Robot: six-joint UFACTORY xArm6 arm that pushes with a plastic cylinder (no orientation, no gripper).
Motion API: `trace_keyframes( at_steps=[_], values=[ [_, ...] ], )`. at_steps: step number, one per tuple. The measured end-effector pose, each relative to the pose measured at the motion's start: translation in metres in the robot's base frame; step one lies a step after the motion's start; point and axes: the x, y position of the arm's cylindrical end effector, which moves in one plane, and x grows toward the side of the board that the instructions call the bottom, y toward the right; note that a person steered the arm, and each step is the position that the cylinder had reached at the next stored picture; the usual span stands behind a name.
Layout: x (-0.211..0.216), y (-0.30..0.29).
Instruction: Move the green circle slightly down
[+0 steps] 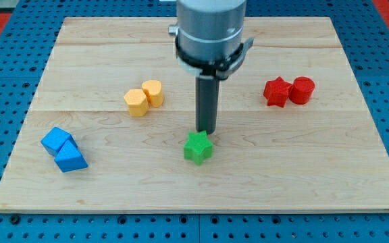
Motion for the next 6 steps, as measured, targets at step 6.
trace_keyframes(
  at_steps=[6],
  values=[
    [-0.278,-0.003]
  ],
)
